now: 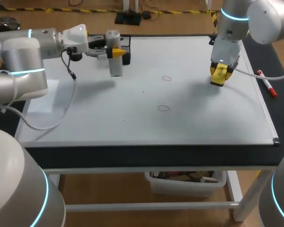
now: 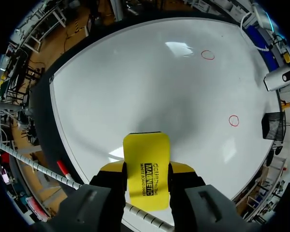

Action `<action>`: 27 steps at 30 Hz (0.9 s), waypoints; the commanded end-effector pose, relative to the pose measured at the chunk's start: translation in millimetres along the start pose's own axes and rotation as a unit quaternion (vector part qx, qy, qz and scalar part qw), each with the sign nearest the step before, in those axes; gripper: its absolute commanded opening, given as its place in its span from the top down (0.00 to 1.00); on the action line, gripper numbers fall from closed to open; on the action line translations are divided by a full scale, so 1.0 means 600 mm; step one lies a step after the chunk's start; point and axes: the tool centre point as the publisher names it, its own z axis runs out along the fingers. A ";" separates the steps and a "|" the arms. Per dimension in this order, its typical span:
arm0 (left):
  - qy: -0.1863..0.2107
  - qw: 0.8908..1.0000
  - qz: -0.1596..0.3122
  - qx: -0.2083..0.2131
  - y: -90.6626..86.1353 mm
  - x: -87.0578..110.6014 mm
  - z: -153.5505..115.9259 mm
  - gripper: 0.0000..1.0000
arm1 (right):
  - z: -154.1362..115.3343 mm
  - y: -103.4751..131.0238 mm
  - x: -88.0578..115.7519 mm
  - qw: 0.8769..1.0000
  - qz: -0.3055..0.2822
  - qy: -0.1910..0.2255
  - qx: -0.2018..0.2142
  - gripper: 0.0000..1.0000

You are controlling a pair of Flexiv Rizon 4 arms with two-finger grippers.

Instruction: Pick up the inspection probe, press it on each red-marked spot on the whiteboard one by one, put down the probe, pick up the eraser, and wipe off all the red marks.

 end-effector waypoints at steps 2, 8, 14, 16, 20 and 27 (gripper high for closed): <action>0.064 0.998 -0.004 0.006 0.014 -0.016 0.060 1.00 | -0.001 -0.001 0.001 1.000 -0.001 0.002 0.000 1.00; 0.099 0.995 -0.019 0.010 0.021 -0.006 0.123 1.00 | -0.001 -0.001 0.001 1.000 -0.001 0.002 0.000 1.00; 0.104 0.994 -0.034 0.005 0.029 0.005 0.172 1.00 | -0.001 -0.001 0.001 1.000 -0.001 0.002 0.000 1.00; 0.099 0.994 -0.038 0.007 0.033 0.006 0.184 1.00 | -0.001 -0.001 0.001 1.000 -0.001 0.002 0.000 1.00; 0.076 0.996 -0.040 0.011 0.040 0.009 0.206 1.00 | -0.001 -0.001 0.001 1.000 -0.001 0.002 0.000 1.00; 0.073 0.996 -0.037 0.021 0.043 0.013 0.241 1.00 | -0.001 -0.001 0.001 1.000 -0.001 0.002 0.000 1.00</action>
